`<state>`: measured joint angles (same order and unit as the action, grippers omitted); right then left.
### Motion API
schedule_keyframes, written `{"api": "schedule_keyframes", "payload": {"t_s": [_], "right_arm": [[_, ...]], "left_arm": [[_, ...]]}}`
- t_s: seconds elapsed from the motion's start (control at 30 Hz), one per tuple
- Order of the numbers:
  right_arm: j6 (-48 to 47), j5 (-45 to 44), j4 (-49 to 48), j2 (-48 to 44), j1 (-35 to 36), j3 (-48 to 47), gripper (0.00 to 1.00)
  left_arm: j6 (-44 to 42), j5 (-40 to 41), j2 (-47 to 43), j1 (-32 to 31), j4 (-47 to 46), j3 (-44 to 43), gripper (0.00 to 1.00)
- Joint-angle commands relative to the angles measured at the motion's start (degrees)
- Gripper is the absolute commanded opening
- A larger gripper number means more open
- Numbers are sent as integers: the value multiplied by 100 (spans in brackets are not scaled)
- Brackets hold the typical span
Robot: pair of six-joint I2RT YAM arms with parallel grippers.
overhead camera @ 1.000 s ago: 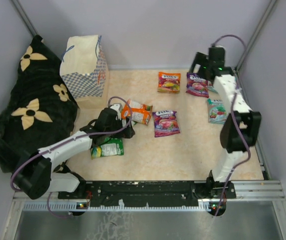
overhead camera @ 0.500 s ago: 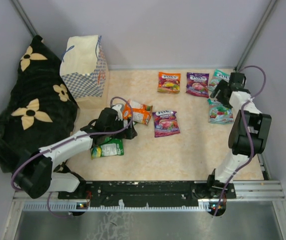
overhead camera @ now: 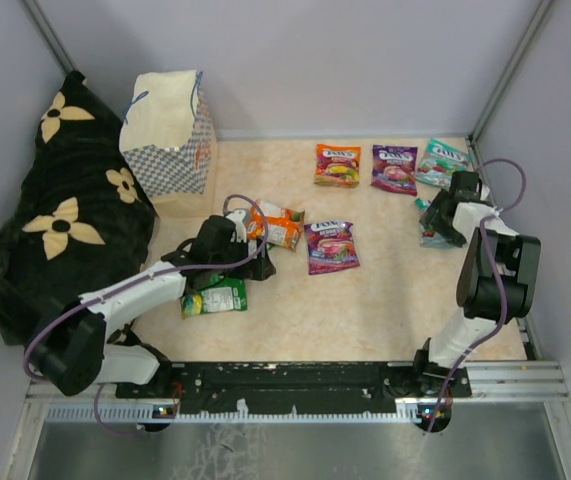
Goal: Take the snacks out of the paper bag
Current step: Adjust the snack at the center of the board.
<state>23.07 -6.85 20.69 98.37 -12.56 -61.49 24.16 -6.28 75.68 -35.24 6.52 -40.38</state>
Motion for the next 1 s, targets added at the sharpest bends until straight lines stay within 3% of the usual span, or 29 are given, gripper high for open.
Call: {"api": "schedule_keyframes", "payload": {"t_s": [0.0, 0.23, 0.3, 0.47, 0.7, 0.83, 0.97], "right_arm": [[-49, -511, -98, -202, -160, -89, 75], [45, -875, -120, -318, -322, 30, 81], [74, -789, -282, -776, -330, 52, 82], [-78, -437, 43, -1207, -291, -1153, 90], [-1514, 246, 1755, 727, -78, -3861, 89], [-2742, 275, 2642, 1445, -62, -4363, 99], [-3005, 582, 3037, 1695, -65, -4229, 99]], "left_arm": [[-64, -138, 46, 18, -36, -134, 100], [-78, -284, 211, 15, -112, -195, 100], [-76, -262, 191, 17, -78, -207, 100], [-66, -178, 71, 18, -23, -254, 100], [22, -332, 176, 12, -83, -413, 100], [-45, -543, 249, 9, 205, -719, 100], [-138, -704, 426, -4, 285, -919, 100]]}}
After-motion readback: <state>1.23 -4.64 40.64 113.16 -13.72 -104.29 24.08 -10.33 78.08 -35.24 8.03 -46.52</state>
